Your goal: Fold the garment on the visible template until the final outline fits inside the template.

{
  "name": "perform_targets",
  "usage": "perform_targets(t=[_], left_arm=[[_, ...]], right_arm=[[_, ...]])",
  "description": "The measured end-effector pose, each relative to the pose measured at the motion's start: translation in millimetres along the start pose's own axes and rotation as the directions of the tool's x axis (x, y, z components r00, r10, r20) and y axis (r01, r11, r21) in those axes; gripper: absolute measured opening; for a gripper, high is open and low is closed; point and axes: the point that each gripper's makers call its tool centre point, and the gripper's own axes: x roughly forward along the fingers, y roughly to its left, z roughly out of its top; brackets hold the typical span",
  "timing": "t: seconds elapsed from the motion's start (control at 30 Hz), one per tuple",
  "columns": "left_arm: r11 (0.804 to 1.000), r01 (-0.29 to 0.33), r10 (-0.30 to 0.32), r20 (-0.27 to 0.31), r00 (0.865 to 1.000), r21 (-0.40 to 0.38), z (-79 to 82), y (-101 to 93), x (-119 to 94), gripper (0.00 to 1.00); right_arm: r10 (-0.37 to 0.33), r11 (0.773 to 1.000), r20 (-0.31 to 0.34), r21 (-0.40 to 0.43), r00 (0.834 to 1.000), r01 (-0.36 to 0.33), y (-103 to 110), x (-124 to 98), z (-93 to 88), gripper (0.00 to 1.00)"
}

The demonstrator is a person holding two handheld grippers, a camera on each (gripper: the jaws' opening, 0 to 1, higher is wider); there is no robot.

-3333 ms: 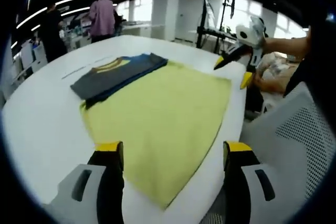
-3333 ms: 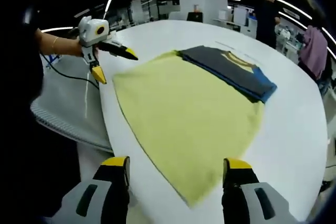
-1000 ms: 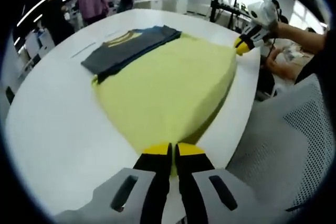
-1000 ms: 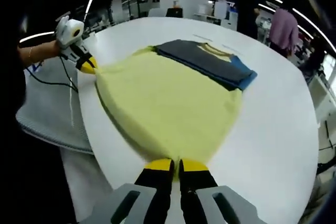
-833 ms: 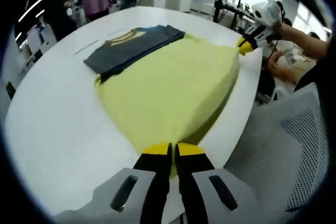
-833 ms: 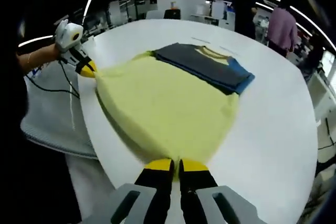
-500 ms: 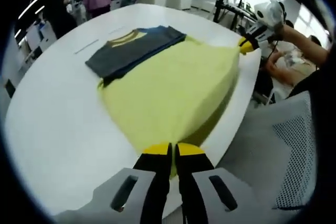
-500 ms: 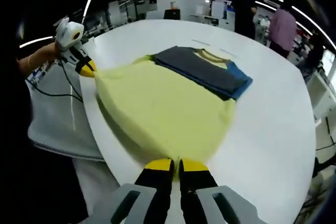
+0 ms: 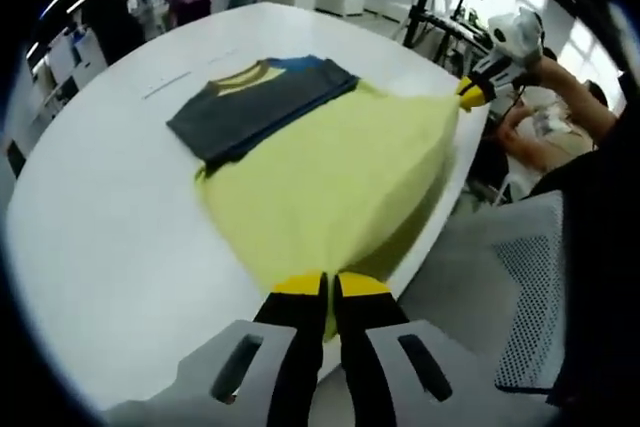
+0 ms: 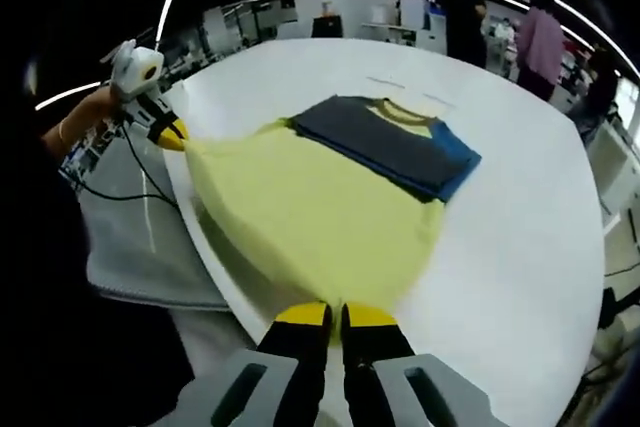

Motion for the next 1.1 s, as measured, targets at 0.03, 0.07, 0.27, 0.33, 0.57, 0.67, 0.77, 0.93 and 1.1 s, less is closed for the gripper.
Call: perform_targets(t=[0.03,0.07,0.27,0.33,0.57,0.67,0.77,0.93,1.1], left_arm=[[1.000,0.002,-0.002,0.001,1.000,-0.005,0.6,-0.4,-2,0.00],[1.000,0.006,-0.006,0.001,1.000,-0.006,1.3,-1.2,-4,0.00],[0.999,0.043,-0.043,-0.010,0.999,-0.020,3.7,-9.4,-12,0.00],[0.998,0.053,-0.053,-0.015,0.998,-0.015,5.3,-12.6,-15,0.00],[1.000,0.027,-0.027,0.009,1.000,0.002,19.7,-3.0,-19,0.00],[1.000,0.012,-0.012,0.011,1.000,0.013,25.9,2.0,-20,0.00],[1.000,-0.005,0.005,0.019,1.000,0.022,33.2,7.8,-21,0.00],[0.997,-0.071,0.069,0.047,0.996,0.032,47.7,23.8,-23,0.00],[0.991,-0.122,0.116,0.092,0.989,0.059,65.8,34.9,-23,0.00]], right_arm=[[0.003,1.000,-0.005,-0.005,1.000,-0.003,2,-2,1.1,0.00],[0.004,1.000,-0.007,-0.004,1.000,-0.005,3,-4,2.0,0.00],[0.021,1.000,-0.040,-0.020,0.999,-0.022,9,-13,7.6,0.00],[0.026,0.999,-0.049,-0.028,0.998,-0.027,11,-17,10.5,0.00],[0.005,0.997,-0.059,-0.075,0.998,-0.009,7,-23,23.8,0.00],[-0.003,0.997,-0.052,-0.077,0.999,-0.001,1,-23,29.5,0.00],[-0.016,0.996,-0.047,-0.086,0.999,0.012,-4,-23,35.7,0.00],[-0.038,0.994,-0.017,-0.104,0.999,0.036,-15,-24,50.9,0.00],[-0.080,0.989,0.021,-0.124,0.997,0.082,-31,-22,68.4,0.00]])
